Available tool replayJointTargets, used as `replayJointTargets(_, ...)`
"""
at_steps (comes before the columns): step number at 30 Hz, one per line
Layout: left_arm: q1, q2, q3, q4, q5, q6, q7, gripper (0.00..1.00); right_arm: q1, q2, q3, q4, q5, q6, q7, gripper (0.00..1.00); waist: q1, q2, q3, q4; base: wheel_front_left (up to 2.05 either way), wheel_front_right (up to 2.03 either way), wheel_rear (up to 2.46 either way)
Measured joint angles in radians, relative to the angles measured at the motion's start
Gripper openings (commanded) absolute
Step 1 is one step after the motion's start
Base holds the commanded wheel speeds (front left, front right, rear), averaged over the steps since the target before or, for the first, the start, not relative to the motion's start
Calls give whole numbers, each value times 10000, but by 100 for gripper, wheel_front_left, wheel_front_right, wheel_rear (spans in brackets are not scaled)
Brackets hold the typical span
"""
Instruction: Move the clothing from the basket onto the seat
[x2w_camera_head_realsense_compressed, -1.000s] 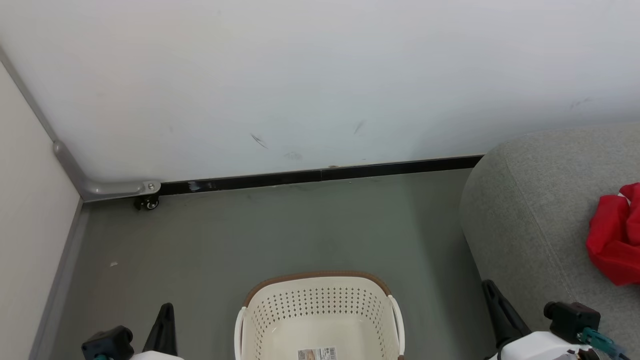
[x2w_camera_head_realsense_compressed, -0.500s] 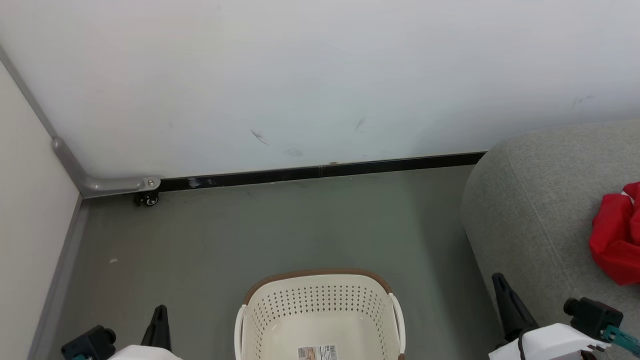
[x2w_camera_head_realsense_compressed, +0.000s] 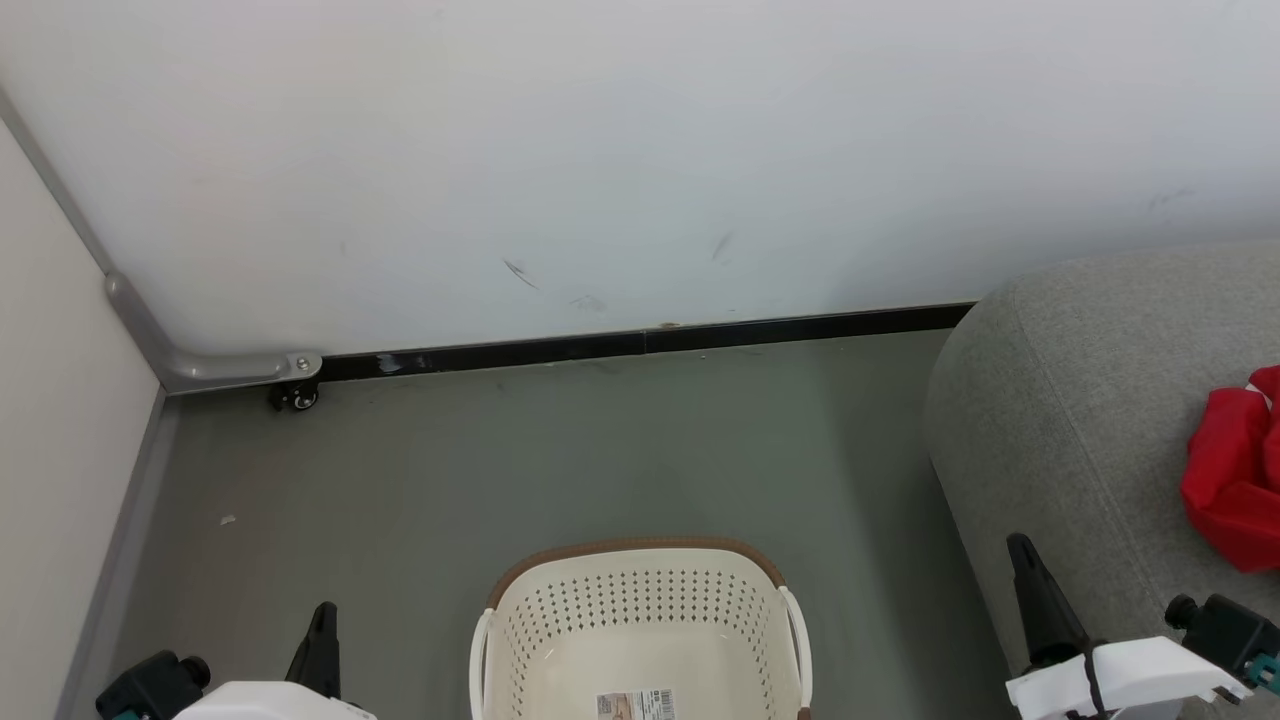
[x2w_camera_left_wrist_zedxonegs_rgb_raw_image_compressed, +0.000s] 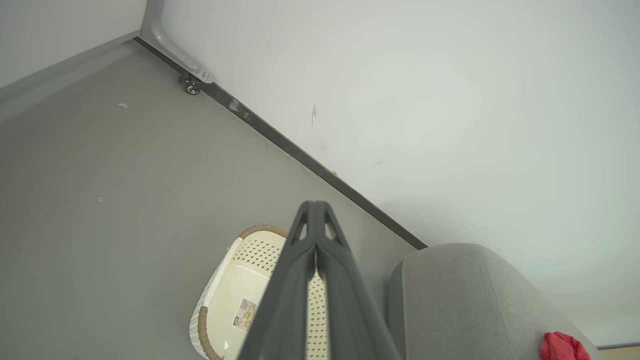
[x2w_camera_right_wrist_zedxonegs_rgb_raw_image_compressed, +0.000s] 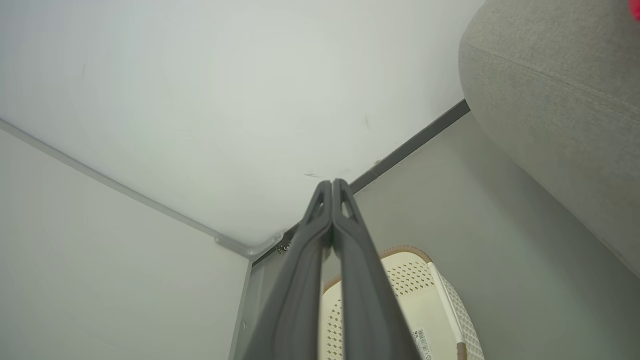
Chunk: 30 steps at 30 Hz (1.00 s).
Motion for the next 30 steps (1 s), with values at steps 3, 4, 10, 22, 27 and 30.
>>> replayJointTargets(3,-32,-79,94,-13,-320,-123,109,0,-40,0,-52,-29,439,0,46,0,-7,1,11,6,0,0,0)
replayJointTargets(4,-51,-98,136,-23,-464,-159,161,0,-59,0,-77,-42,571,-2,73,0,-15,0,17,7,0,0,0)
replayJointTargets(10,-113,-178,364,-46,-1216,-376,341,0,-146,2,-215,-146,1465,-2,169,0,-64,0,73,16,0,0,0)
replayJointTargets(22,-223,-408,794,-84,-2660,-871,759,0,-350,4,-431,-251,3196,-2,384,0,-149,0,230,35,0,0,0)
replayJointTargets(27,-337,-468,989,-105,-3275,-1043,913,0,-383,4,-539,-316,3944,-2,499,0,-159,0,283,43,0,0,0)
replayJointTargets(30,-346,-522,1091,-115,-3657,-1181,1030,0,-390,4,-585,-347,4362,-2,600,0,-162,0,309,48,0,0,0)
